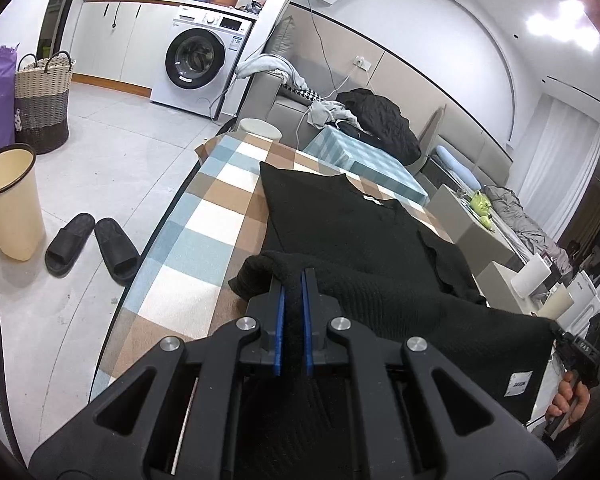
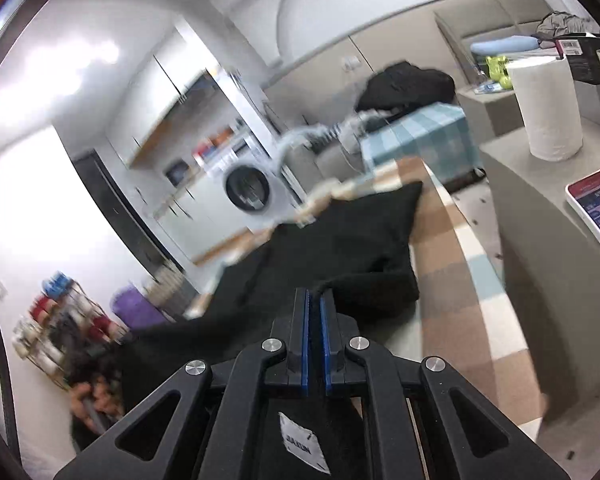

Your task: Fold small clothes

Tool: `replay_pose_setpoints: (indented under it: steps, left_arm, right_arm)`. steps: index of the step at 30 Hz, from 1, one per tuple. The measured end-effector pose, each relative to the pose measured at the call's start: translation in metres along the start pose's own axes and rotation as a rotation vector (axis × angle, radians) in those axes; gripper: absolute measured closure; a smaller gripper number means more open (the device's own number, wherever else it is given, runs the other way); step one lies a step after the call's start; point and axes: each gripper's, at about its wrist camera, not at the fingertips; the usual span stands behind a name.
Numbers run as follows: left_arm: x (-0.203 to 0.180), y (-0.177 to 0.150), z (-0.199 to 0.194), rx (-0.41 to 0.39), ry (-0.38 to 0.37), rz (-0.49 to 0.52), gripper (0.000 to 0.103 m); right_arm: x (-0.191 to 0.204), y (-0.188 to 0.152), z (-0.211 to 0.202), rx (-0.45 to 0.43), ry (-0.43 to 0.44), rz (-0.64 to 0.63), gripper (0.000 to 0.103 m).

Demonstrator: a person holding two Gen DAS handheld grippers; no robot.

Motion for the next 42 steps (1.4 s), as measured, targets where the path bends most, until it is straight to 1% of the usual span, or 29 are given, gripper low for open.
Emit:
replay_pose_setpoints:
  steps: [2, 4, 6, 7, 8, 9, 11, 12, 13, 14, 15, 17, 19, 20, 22, 25, 27, 31, 34, 37, 38, 40, 41, 42]
  left_arm:
    - [-0.001, 0.001, 0.004, 0.007, 0.008, 0.012, 0.098]
    - [0.0, -0.001, 0.009, 0.019, 0.019, 0.018, 0.098]
    - [0.001, -0.003, 0.013, 0.03, 0.025, 0.018, 0.098]
    - [0.003, -0.004, 0.014, 0.034, 0.024, 0.016, 0.098]
    - [0.004, -0.004, 0.015, 0.035, 0.024, 0.013, 0.098]
    - [0.006, -0.004, 0.015, 0.037, 0.025, 0.012, 0.098]
    - [0.007, -0.004, 0.014, 0.035, 0.024, 0.01, 0.098]
    - [0.007, -0.004, 0.015, 0.036, 0.024, 0.011, 0.098]
    - [0.007, -0.004, 0.015, 0.035, 0.026, 0.012, 0.098]
    - [0.007, -0.004, 0.015, 0.035, 0.025, 0.013, 0.098]
    - [0.008, -0.003, 0.014, 0.03, 0.027, 0.017, 0.098]
    - [0.01, -0.003, 0.013, 0.019, 0.032, 0.018, 0.098]
    - [0.011, -0.001, 0.014, 0.013, 0.034, 0.012, 0.098]
    - [0.009, -0.001, 0.015, 0.009, 0.036, 0.01, 0.098]
    - [0.008, 0.001, 0.018, 0.006, 0.041, 0.006, 0.098]
    - [0.009, 0.009, 0.029, 0.01, 0.052, 0.007, 0.098]
    - [0.007, 0.015, 0.041, 0.018, 0.054, 0.009, 0.098]
    - [0.001, 0.032, 0.076, 0.037, 0.085, 0.031, 0.098]
    - [0.0, 0.042, 0.11, 0.073, 0.123, 0.035, 0.098]
    - [0.002, 0.045, 0.138, 0.104, 0.149, 0.04, 0.098]
    - [0.002, 0.045, 0.146, 0.113, 0.16, 0.045, 0.098]
    - [0.003, 0.045, 0.161, 0.132, 0.181, 0.049, 0.098]
    - [0.005, 0.044, 0.168, 0.147, 0.192, 0.046, 0.098]
    - [0.008, 0.043, 0.173, 0.159, 0.212, 0.04, 0.098]
  right_arm:
    - [-0.001, -0.004, 0.012, 0.062, -0.024, -0.004, 0.096]
    - [-0.005, -0.01, 0.02, 0.118, -0.029, 0.012, 0.092]
    - [-0.011, -0.017, 0.03, 0.168, -0.036, 0.036, 0.073]
    - [-0.014, -0.02, 0.033, 0.176, -0.025, 0.043, 0.069]
    - [-0.015, -0.022, 0.035, 0.178, -0.012, 0.039, 0.063]
    - [-0.016, -0.023, 0.037, 0.179, -0.012, 0.032, 0.061]
    - [-0.016, -0.023, 0.046, 0.193, -0.019, 0.008, 0.061]
    - [-0.016, -0.022, 0.051, 0.197, -0.019, -0.002, 0.063]
    - [-0.015, -0.021, 0.056, 0.198, -0.02, -0.014, 0.071]
    - [-0.014, -0.02, 0.061, 0.195, -0.019, -0.027, 0.092]
    - [-0.013, -0.019, 0.063, 0.191, -0.006, -0.044, 0.098]
    - [-0.013, -0.015, 0.06, 0.145, 0.02, -0.055, 0.099]
    - [-0.02, -0.008, 0.046, 0.066, 0.058, -0.005, 0.099]
    - [-0.024, -0.005, 0.042, 0.046, 0.061, 0.021, 0.099]
    - [-0.031, 0.002, 0.037, 0.016, 0.03, 0.062, 0.099]
    - [-0.036, 0.011, 0.039, 0.014, -0.007, 0.1, 0.099]
    - [-0.036, 0.018, 0.048, 0.031, -0.04, 0.113, 0.099]
    - [-0.038, 0.036, 0.077, 0.086, -0.112, 0.113, 0.099]
    - [-0.043, 0.044, 0.102, 0.127, -0.168, 0.134, 0.099]
    - [-0.047, 0.047, 0.125, 0.167, -0.226, 0.124, 0.099]
    - [-0.048, 0.047, 0.13, 0.172, -0.233, 0.124, 0.098]
    - [-0.054, 0.047, 0.14, 0.189, -0.264, 0.133, 0.096]
    - [-0.058, 0.046, 0.143, 0.207, -0.266, 0.148, 0.095]
    - [-0.061, 0.045, 0.146, 0.231, -0.268, 0.159, 0.088]
Point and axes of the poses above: each gripper's, at about its wrist camera, not at the fingertips, and z roughly the way its jaws point, x to its left, y to its top, and after that the axes turned 8 degrees about -z, right-handed
